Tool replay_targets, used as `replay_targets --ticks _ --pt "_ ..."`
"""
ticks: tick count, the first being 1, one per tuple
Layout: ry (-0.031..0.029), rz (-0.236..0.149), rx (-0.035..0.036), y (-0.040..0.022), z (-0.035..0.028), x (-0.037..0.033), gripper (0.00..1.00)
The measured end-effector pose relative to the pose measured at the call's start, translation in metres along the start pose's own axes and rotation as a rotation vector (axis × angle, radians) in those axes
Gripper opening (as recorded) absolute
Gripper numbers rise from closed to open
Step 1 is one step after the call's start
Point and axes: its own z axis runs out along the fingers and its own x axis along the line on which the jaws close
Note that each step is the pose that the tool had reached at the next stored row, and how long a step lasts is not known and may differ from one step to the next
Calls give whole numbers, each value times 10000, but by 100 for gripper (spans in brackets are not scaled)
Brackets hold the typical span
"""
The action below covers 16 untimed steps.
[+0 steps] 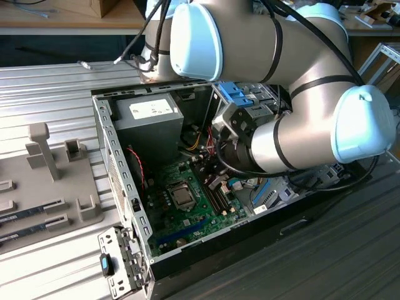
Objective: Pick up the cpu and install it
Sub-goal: 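Install the first cpu locking lever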
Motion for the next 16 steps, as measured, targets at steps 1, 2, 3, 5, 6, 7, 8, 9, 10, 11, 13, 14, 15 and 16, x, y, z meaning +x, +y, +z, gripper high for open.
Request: replay_targets --ticks 1,2,3,5,6,7,8,9,10,11,13,14,15,16 --pt "71 26 124 12 7 -1 11" --pt "113 41 208 27 16 -2 11" --pt "154 54 290 44 26 -4 11" --pt "185 60 373 80 46 2 11" --pt "183 57 392 99 57 11 11" --pt "177 52 408 125 73 28 11" --pt "166 46 417 145 86 49 11" --pt "151 38 427 168 107 76 11" --pt "141 30 436 187 126 99 11" --pt "137 29 441 192 153 115 11" --pt "138 27 441 184 192 115 11" --pt "141 29 445 182 214 111 11" --pt "151 33 461 191 245 97 11" --pt "176 42 496 208 265 83 11"
